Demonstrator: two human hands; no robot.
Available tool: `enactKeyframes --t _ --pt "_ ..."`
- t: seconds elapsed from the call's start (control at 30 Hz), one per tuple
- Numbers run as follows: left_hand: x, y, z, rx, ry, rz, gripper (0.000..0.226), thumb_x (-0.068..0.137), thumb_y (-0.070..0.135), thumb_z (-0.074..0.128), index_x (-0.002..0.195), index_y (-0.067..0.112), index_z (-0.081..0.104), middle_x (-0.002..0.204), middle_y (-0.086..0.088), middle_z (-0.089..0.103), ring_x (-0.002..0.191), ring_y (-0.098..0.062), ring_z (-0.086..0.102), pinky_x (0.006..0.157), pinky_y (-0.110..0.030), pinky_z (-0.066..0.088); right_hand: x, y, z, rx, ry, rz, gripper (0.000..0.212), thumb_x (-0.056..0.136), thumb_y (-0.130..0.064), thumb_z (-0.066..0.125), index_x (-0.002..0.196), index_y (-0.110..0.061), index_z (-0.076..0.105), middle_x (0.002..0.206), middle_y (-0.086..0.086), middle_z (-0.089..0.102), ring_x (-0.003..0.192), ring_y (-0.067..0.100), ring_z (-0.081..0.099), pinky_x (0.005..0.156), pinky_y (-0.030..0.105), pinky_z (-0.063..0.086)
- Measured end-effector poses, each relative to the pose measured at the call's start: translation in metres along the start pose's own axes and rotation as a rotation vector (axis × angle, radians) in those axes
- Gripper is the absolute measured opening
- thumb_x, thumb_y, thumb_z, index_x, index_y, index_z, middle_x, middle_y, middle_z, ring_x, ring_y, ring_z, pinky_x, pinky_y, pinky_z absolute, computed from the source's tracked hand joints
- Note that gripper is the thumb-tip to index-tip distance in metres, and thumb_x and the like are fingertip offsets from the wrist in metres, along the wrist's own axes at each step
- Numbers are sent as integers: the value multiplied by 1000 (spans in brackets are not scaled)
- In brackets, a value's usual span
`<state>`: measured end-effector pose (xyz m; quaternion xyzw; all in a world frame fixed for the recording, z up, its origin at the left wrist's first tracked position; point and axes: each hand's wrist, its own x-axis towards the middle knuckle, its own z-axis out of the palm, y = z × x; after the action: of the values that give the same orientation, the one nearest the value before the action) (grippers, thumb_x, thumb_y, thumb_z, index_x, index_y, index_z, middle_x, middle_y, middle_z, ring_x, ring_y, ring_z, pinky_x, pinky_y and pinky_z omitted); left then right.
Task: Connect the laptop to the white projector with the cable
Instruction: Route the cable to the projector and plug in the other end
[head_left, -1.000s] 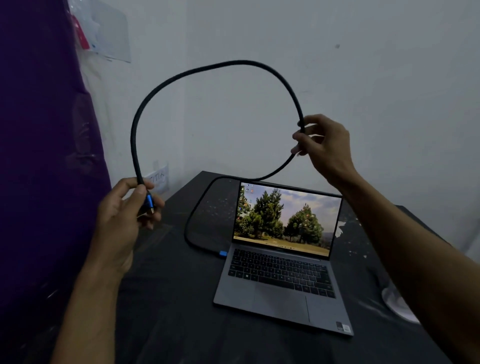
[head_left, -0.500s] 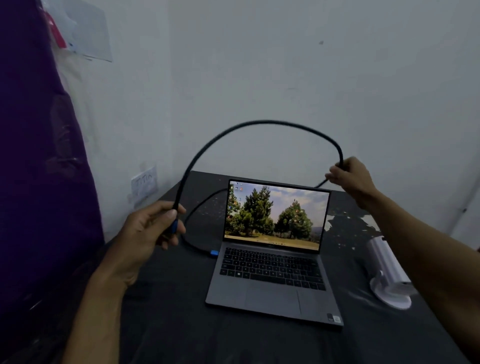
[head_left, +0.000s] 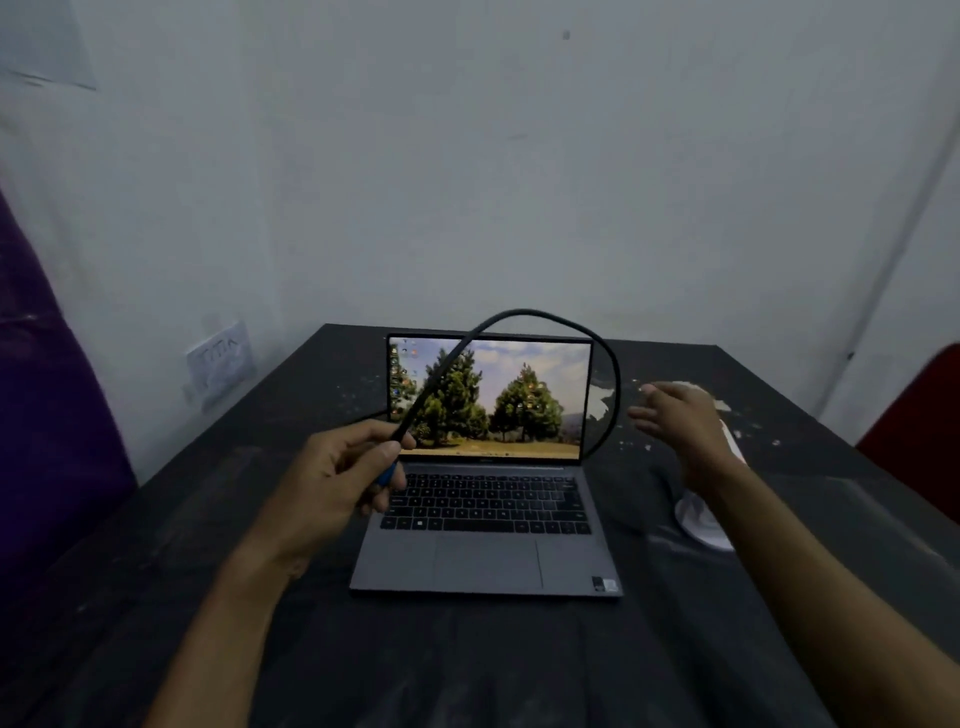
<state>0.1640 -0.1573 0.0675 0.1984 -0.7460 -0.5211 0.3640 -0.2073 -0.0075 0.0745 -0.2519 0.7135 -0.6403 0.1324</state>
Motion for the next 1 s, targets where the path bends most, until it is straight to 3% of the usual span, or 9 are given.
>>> enactKeyframes --t 0.1,0.23,0.4,0.5,0.57,0.7,0.83,0.93,1.0 --pt "-1 3 34 -2 -65 10 17 103 17 60 105 20 76 79 -15 71 60 -22 60 55 -32 48 -54 -12 -7 131 -168 85 37 104 -39 58 118 -7 69 98 15 77 78 23 73 69 33 56" --pt "-10 1 89 73 -191 45 16 99 22 68 109 30 78 79 -8 72 63 -13 61 56 -26 48 -102 -36 -22 209 -340 28 55 90 -59 59 123 -14 67 103 15 80 70 20 71 58 29 51" --pt "-24 -11 156 244 -321 80 19 94 29 75 111 35 80 83 23 72 66 0 60 61 -15 45 -107 -42 -60 46 -184 -98 33 98 -36 68 122 -13 69 92 11 81 52 11 51 51 24 43" --pt "-27 -15 188 261 -323 89 22 93 34 74 114 33 80 94 16 76 76 -4 67 67 -14 48 -96 -27 -85 27 -102 -57 16 100 -13 65 116 -13 71 76 9 74 47 7 48 46 19 38" --pt "-23 -17 212 189 -266 42 20 93 33 74 112 28 80 95 11 78 79 -4 71 69 -16 53 -84 -13 -100 25 -16 -35 16 101 -7 62 112 -14 71 76 11 71 49 9 47 48 22 38" --pt "-7 -26 265 -158 -113 -214 11 96 17 73 104 17 81 66 8 70 57 -9 61 56 -25 53 -58 36 -126 15 186 61 14 101 -6 59 105 -1 72 78 14 70 51 13 48 48 25 39" --pt "9 -36 307 -610 25 -600 3 93 7 74 94 6 77 69 -4 64 58 -12 56 54 -25 53 -53 92 -140 25 341 239 40 98 -5 64 137 -1 60 89 28 74 56 19 55 53 32 47" --pt "13 -42 329 -716 119 -731 4 93 5 74 89 6 74 66 -3 58 53 -9 51 48 -21 50 -71 122 -149 -87 401 282 63 92 -12 73 150 -12 48 84 16 77 71 25 70 76 45 61" --pt "11 -46 339 -687 124 -741 4 95 8 73 96 9 76 66 0 57 55 -8 50 49 -20 50 -84 137 -150 -218 406 252 66 89 -17 78 148 -12 49 97 9 75 92 28 72 94 46 58"
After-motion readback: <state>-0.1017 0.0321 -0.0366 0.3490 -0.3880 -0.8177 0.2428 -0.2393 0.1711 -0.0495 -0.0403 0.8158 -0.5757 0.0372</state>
